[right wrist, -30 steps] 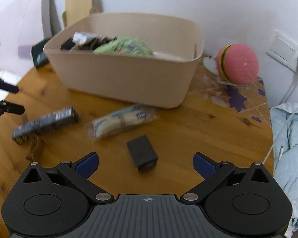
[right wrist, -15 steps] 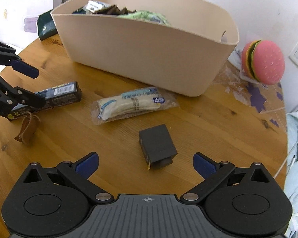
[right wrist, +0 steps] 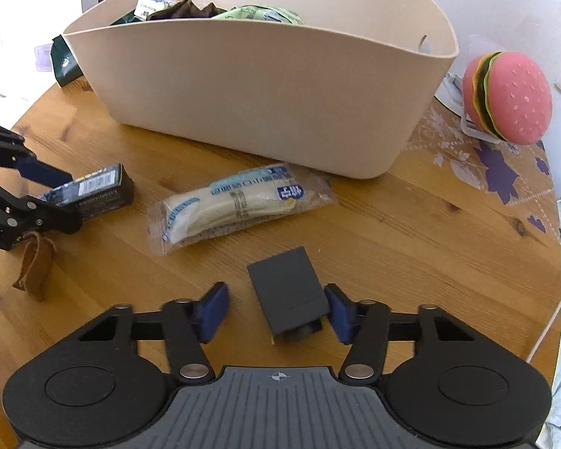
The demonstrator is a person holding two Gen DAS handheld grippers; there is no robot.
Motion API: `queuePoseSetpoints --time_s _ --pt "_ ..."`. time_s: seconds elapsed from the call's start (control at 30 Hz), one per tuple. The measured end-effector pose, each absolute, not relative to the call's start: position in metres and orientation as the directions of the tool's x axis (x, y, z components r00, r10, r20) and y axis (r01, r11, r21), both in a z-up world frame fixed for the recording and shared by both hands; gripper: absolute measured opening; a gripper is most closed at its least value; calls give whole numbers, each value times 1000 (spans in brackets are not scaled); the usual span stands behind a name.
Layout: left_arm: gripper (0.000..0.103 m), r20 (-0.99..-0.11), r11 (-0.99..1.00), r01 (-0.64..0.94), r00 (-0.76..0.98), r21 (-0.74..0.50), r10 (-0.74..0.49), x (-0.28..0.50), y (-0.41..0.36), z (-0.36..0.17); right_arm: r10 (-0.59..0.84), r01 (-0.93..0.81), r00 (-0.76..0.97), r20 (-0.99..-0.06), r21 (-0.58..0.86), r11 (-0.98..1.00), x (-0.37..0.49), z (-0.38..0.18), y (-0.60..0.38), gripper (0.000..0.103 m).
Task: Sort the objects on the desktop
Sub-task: 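Grasp the stick box with the left gripper while the right grasps the black cube, then carry both items over the beige bin and open both grippers to drop them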
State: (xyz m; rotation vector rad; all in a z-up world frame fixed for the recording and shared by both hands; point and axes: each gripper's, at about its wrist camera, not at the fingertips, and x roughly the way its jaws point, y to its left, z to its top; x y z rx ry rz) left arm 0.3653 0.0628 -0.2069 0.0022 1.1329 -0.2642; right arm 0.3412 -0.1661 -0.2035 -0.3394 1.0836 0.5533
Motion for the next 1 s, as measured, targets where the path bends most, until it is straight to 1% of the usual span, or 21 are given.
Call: queuePoseSetpoints --time_s 0.03,0.1,0.2,0.53,1.0 --pt "31 -895 969 210 394 -133 -209 366 63 -207 258 -579 352 -900 7 815 341 -203 -165 44" --pt "25 -895 969 204 392 -141 -213 365 64 -207 261 -582 349 -900 10 813 341 -202 -165 33" --pt "24 -893 967 203 390 -154 -224 362 65 -207 262 -588 343 -902 11 808 339 -201 -164 30" --pt "23 -879 969 175 416 -176 -234 348 74 -196 278 -576 330 -902 41 816 323 -195 -169 29" --pt "23 -830 981 84 525 -173 -191 325 112 -152 364 -552 370 -855 113 826 303 -143 -188 30"
